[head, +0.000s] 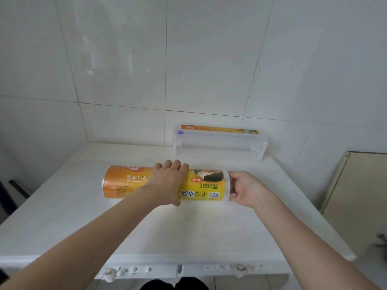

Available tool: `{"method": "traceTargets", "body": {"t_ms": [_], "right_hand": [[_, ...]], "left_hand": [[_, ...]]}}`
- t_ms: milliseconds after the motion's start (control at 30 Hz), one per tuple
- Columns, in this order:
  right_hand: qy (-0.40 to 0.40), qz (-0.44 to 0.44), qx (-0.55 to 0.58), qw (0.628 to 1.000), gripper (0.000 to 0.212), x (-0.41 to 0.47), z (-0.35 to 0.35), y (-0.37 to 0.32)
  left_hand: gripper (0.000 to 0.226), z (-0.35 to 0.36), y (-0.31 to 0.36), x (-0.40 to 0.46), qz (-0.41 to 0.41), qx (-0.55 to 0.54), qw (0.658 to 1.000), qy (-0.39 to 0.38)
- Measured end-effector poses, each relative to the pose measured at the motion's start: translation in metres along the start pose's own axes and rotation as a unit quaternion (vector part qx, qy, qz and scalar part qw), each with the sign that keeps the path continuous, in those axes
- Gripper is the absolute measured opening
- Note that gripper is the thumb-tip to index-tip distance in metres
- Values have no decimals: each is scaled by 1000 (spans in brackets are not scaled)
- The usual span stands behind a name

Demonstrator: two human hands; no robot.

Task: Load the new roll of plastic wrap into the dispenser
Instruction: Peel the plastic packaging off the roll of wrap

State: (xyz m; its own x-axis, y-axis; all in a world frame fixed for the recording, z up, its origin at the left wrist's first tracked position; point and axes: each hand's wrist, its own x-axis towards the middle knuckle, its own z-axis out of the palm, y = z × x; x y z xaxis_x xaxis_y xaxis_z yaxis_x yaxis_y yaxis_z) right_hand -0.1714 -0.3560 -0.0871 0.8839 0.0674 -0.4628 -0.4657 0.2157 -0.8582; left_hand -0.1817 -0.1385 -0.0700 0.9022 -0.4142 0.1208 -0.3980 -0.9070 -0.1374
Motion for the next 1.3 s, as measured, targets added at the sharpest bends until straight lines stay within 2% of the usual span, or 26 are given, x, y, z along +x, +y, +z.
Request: {"method": "traceTargets", "body": {"t_ms": [333,567,733,833,1300], "right_hand": [[42,3,3,999,31,10,1,-1],[136,-46,-50,988,20,16,-1,-2],[139,-64,-82,985,17,14,-6,-4],[149,-68,-89,982,23,15,-9,-5],[166,-85,-33,982,19,22,-35,-9]], "left_hand": [[91,2,2,3,-7,17,1000,-8],[92,1,1,4,-7,15,1000,-14],[92,0,-1,5,-5,10,1000,-19],[92,-1,-1,7,-4,5,1000,-25],[93,-2,-4,12,-7,-7,1000,-28]]}}
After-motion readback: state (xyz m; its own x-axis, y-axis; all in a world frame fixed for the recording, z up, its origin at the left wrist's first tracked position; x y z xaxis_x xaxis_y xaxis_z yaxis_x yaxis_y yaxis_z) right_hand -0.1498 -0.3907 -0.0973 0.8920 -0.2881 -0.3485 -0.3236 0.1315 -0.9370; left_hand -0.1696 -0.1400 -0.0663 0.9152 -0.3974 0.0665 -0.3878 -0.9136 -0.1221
